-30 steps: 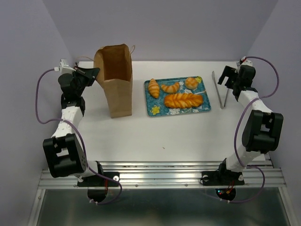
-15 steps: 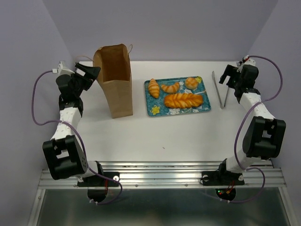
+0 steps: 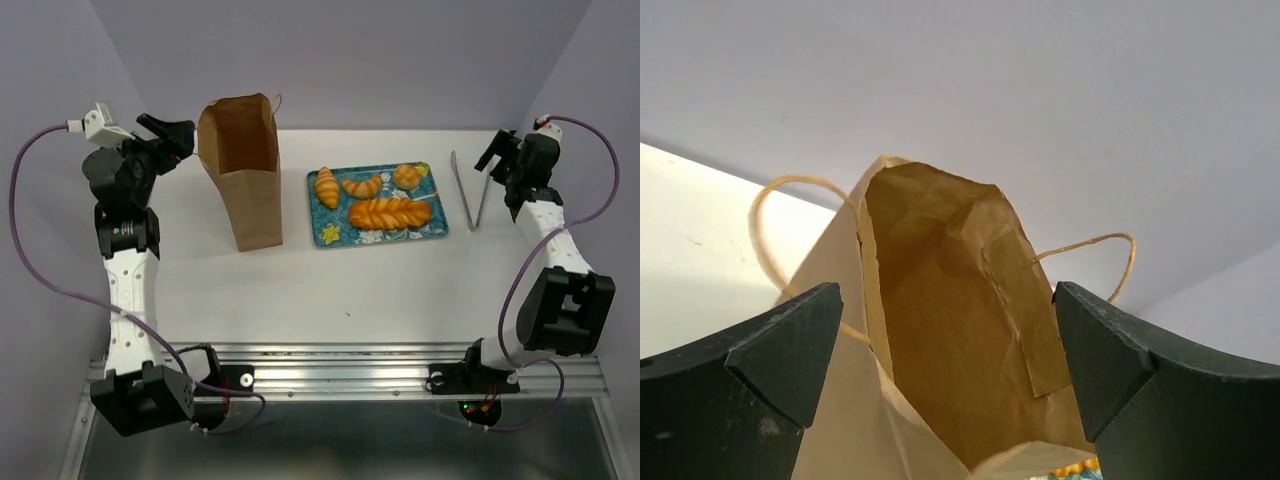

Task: Take the fake bread out of the paper bag
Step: Reset both arms

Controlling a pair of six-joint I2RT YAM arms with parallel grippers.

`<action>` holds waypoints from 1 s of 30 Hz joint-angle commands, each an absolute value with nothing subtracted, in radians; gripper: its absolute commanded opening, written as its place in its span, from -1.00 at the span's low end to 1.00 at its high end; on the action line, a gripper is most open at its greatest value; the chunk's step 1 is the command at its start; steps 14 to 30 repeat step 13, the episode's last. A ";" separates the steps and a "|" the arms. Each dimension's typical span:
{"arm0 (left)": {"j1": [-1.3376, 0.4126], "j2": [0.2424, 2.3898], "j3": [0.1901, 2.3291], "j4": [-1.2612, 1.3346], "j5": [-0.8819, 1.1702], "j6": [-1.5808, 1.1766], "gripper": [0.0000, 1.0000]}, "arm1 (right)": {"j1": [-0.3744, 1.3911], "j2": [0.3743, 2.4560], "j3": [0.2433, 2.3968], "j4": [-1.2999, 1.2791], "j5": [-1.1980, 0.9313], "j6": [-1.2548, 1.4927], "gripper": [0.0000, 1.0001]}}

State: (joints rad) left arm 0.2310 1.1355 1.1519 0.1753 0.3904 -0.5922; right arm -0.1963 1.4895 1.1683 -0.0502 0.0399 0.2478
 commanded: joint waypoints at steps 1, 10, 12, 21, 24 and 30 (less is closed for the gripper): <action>0.221 1.016 1.151 0.081 0.260 -0.494 0.97 | -0.196 1.439 1.244 -0.145 0.225 0.365 1.00; 0.221 0.835 1.069 -0.058 -0.241 -0.472 0.97 | -0.196 1.287 1.144 -0.152 0.322 0.416 1.00; 0.221 0.836 1.060 -0.072 -0.268 -0.471 0.97 | -0.196 1.267 1.123 -0.152 0.330 0.410 1.00; 0.221 0.836 1.058 -0.074 -0.267 -0.468 0.97 | -0.196 1.263 1.121 -0.152 0.330 0.403 1.00; 0.221 0.836 1.058 -0.074 -0.267 -0.468 0.97 | -0.196 1.263 1.121 -0.152 0.330 0.403 1.00; 0.221 0.836 1.058 -0.074 -0.267 -0.468 0.97 | -0.196 1.263 1.121 -0.152 0.330 0.403 1.00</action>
